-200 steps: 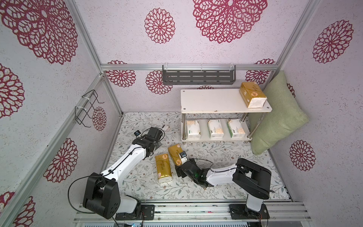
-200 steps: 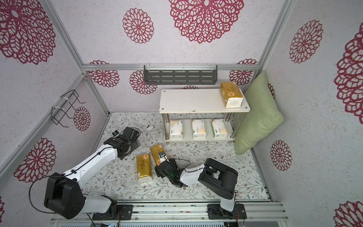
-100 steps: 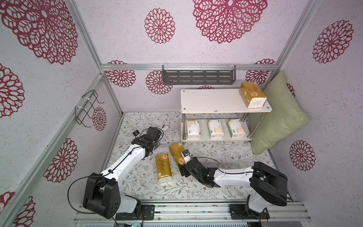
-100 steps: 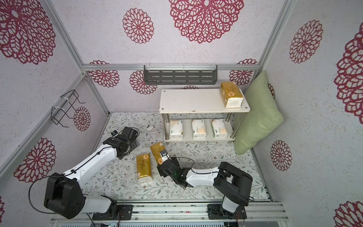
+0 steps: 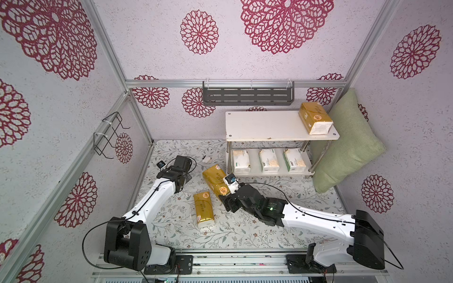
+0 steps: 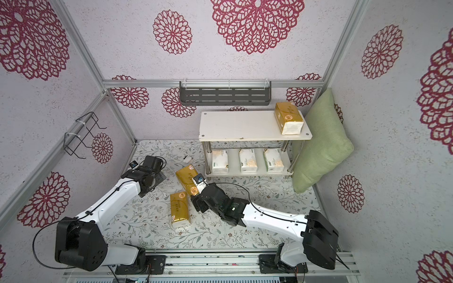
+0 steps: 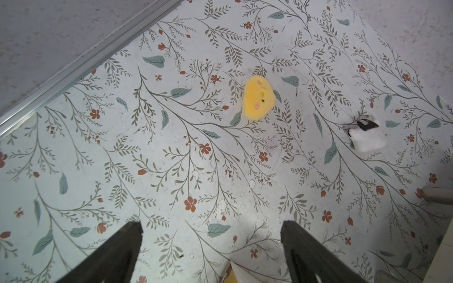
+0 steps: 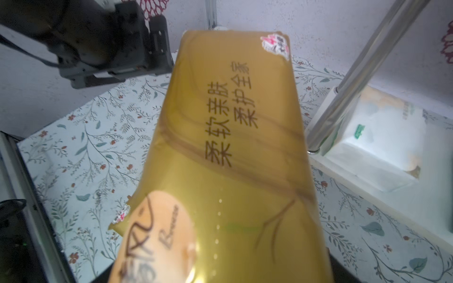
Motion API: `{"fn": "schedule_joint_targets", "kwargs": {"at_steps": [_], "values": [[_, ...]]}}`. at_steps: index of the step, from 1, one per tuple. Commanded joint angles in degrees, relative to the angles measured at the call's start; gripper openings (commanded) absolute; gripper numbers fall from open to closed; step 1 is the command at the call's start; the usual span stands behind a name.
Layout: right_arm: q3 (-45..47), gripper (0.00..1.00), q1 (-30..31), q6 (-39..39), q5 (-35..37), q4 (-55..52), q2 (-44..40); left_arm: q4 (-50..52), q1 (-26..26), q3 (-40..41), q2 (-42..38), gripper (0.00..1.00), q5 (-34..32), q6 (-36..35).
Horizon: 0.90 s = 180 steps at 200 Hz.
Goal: Place the tissue boxes on the shelf by color
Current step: Pick up the box of tissues from the center of the board, then place a box of tissues on the shelf.
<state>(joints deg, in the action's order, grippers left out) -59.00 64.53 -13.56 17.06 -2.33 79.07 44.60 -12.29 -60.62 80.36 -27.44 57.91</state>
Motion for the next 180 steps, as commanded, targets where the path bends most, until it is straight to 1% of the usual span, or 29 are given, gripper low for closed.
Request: {"fn": "schedule_joint_targets", "kwargs": {"at_steps": [1, 49, 73, 99, 124, 180], "values": [[-5.49, 0.77, -1.55, 1.48, -2.83, -5.34, -4.14, -0.35, 0.75, -1.00, -0.64, 0.96, -1.52, -1.56], [-17.72, 0.76, -3.12, 2.64, -2.50, -13.15, -4.01, -1.17, 0.96, -0.80, -0.38, 0.96, -1.82, -2.05], [-22.48, 0.75, -4.35, 4.38, -0.70, -14.03, -4.18, -1.44, 0.96, -0.72, -0.11, 0.96, -1.59, -2.28], [-26.57, 0.75, -7.24, 6.59, 2.58, -14.28, -4.18, -1.77, 0.96, -0.48, 0.11, 0.96, -1.34, -2.42], [-29.33, 0.75, -11.71, 8.33, 4.84, -14.93, -4.11, -1.97, 0.96, -0.42, 0.08, 0.96, -1.17, -2.64], [-33.11, 0.75, -24.12, 9.46, 5.55, -16.13, -3.07, -2.49, 0.97, 0.37, -0.22, 0.96, -1.06, -2.94]]}}
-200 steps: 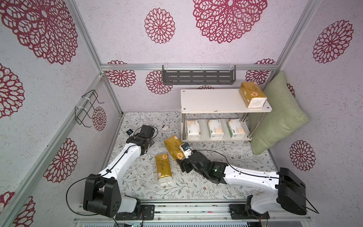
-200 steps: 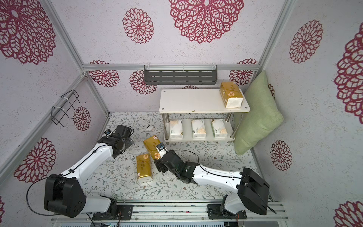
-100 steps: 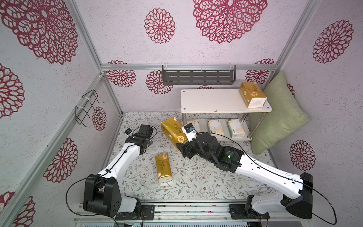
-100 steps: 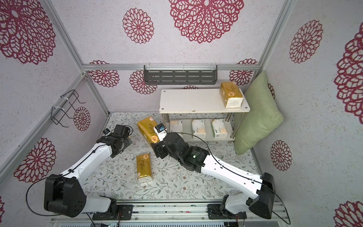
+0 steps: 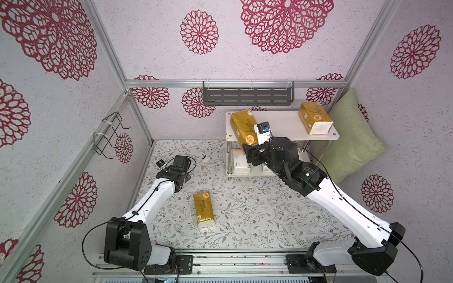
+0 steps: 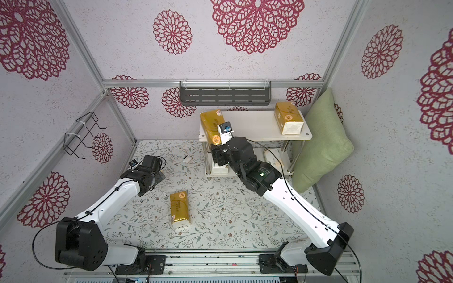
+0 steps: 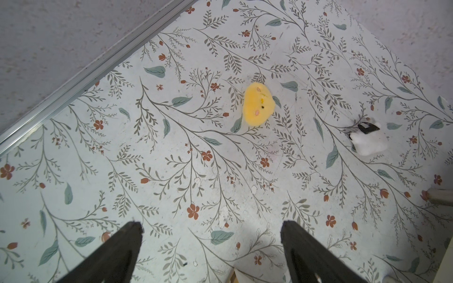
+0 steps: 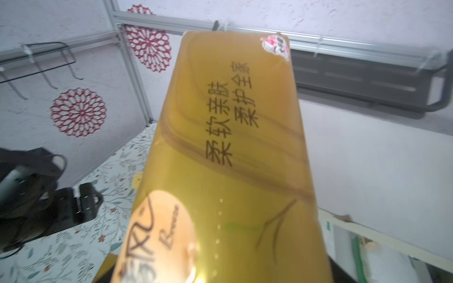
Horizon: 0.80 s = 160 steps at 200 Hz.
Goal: Place the tissue boxes on the shelf by color
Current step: Place a box of tissues on the shelf.
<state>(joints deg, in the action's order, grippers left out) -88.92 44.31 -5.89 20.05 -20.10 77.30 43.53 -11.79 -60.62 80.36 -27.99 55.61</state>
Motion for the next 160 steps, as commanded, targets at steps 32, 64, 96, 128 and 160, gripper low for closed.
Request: {"fn": "schedule_joint_targets", "kwargs": {"at_steps": [32, 64, 96, 128, 160], "values": [[-5.98, 0.76, -9.13, 2.63, 4.97, -0.64, 1.72, -2.33, 0.45, 1.12, -0.03, 0.96, 0.13, -0.42], [-7.35, 0.77, -13.31, 1.79, 4.75, -1.68, 3.81, -2.45, 0.45, 1.16, -0.11, 0.96, 0.15, -0.59], [-6.97, 0.78, -15.86, 0.76, 3.90, -0.50, 5.03, -2.70, 0.41, 1.12, -0.05, 0.96, -0.05, -1.12], [-7.14, 0.78, -17.26, 0.11, 4.40, 0.30, 6.01, -3.24, 0.51, 1.45, 0.13, 0.96, 0.35, -1.12], [-7.00, 0.82, -18.18, 0.09, 4.29, 1.06, 6.68, -3.50, 0.63, 1.72, -0.10, 0.96, -0.30, -1.01]]}}
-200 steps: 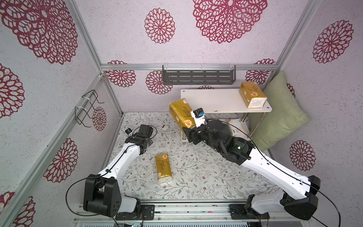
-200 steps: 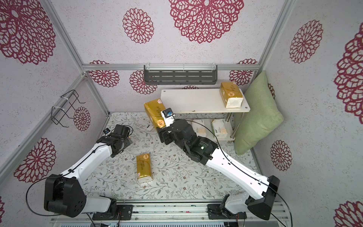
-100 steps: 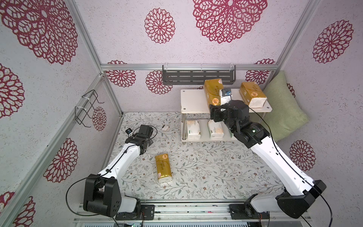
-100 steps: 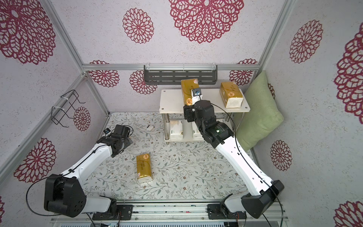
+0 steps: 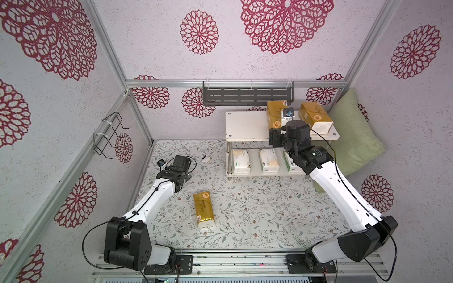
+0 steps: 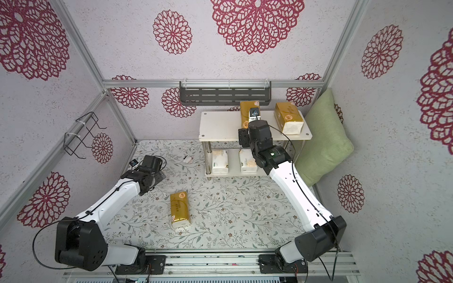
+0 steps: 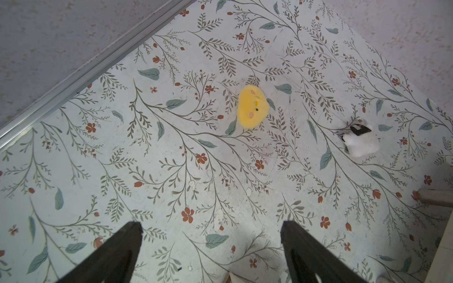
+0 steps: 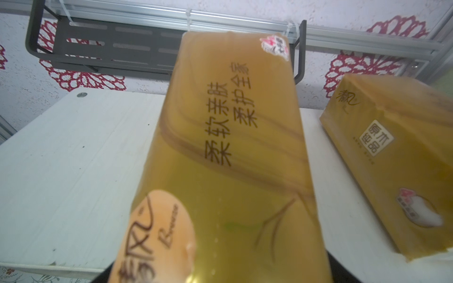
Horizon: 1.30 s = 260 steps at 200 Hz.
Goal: Place the tissue boxes on the shelf by color
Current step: Place a box of tissues on the shelf.
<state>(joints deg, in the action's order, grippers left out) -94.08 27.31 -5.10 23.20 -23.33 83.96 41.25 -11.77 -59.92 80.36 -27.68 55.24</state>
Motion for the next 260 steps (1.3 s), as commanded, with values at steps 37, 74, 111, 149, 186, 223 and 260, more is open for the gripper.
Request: {"fn": "schedule_joint_targets", "kwargs": {"at_steps": [37, 74, 111, 149, 186, 223, 260], "values": [[-1.53, 0.85, -2.73, -0.36, 0.72, 5.50, 0.70, -1.35, 0.70, 0.69, -0.25, 0.96, -0.81, -0.94], [-1.01, 0.89, -4.01, -0.36, -0.44, 7.06, 1.16, -1.33, 0.74, 0.76, -0.03, 0.96, -0.44, -0.61], [-0.68, 0.90, -4.54, -0.08, -0.88, 7.76, 1.89, -1.35, 0.79, 1.04, 0.02, 0.96, -0.10, -0.16], [-0.42, 0.90, -4.83, -0.24, -1.31, 8.91, 2.60, -1.15, 0.72, 1.39, -0.02, 0.96, 0.17, 0.30], [0.07, 0.89, -4.90, -0.60, -1.31, 9.66, 3.05, -1.02, 0.70, 1.65, -0.47, 0.96, -0.02, 0.44], [0.37, 0.89, -4.90, -0.96, -1.55, 10.23, 3.14, -0.91, 0.70, 1.65, -0.38, 0.96, -0.05, 0.57], [0.01, 0.89, -4.90, -2.04, -2.64, 10.35, 3.31, -0.93, 0.74, 1.58, -0.27, 0.96, -0.09, 0.52]]}}
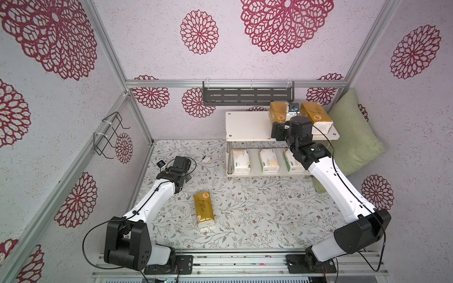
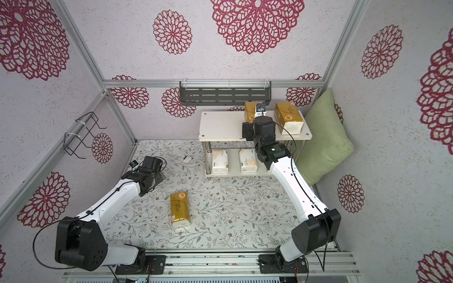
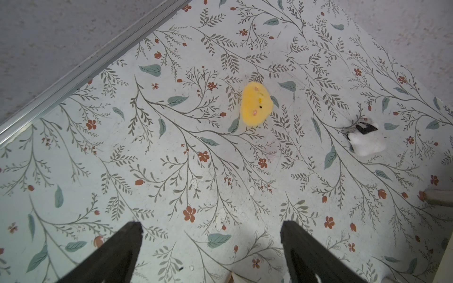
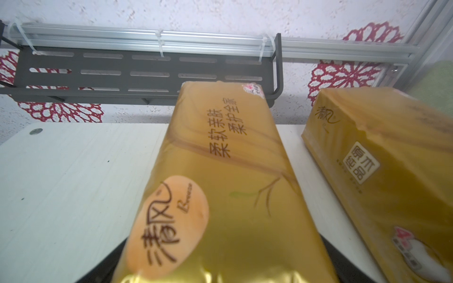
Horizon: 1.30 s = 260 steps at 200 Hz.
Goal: Place the tissue boxes on the shelf by color
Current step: Place a box of tissues on the shelf.
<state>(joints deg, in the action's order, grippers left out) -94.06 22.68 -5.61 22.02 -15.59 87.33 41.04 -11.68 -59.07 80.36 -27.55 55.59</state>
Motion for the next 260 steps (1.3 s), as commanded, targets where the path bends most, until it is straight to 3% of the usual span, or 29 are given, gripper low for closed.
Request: {"fn": "schedule_joint_targets", "kwargs": {"at_steps": [1, 99, 260], "values": [[-0.04, 0.89, -0.26, -1.61, -1.50, 2.60, -0.06, -0.70, 0.67, 0.76, -0.23, 0.96, -0.22, 0.20], [1.93, 0.87, -0.27, -3.40, -1.28, 2.80, -1.61, -0.79, 0.61, 0.97, -0.55, 0.96, -0.22, 0.53], [1.67, 0.93, -0.09, -4.57, -2.42, 3.28, -3.03, -0.89, 0.61, 1.10, -0.20, 0.96, -0.13, 0.66]]}}
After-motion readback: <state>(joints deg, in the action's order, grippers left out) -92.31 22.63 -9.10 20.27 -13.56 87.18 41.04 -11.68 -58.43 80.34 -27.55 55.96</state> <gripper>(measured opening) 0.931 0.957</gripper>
